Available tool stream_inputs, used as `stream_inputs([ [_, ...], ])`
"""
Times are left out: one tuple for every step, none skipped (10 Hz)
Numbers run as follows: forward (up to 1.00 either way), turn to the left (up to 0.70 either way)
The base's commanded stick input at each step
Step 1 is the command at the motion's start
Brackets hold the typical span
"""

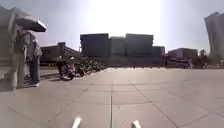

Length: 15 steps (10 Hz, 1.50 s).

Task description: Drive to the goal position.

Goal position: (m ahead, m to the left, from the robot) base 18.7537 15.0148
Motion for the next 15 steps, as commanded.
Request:
stream_inputs([
  [1.00, 0.00],
  [1.00, 0.00],
  [1.00, 0.00],
  [1.00, 0.00],
  [1.00, 0.00],
  [1.00, 0.00],
  [1.00, 0.00],
  [1.00, 0.00],
  [1.00, 0.00],
  [1.00, 0.00],
  [1.00, 0.00],
  [1.00, 0.00],
  [1.00, 0.00],
  [1.00, 0.00],
  [1.00, 0.00],
])
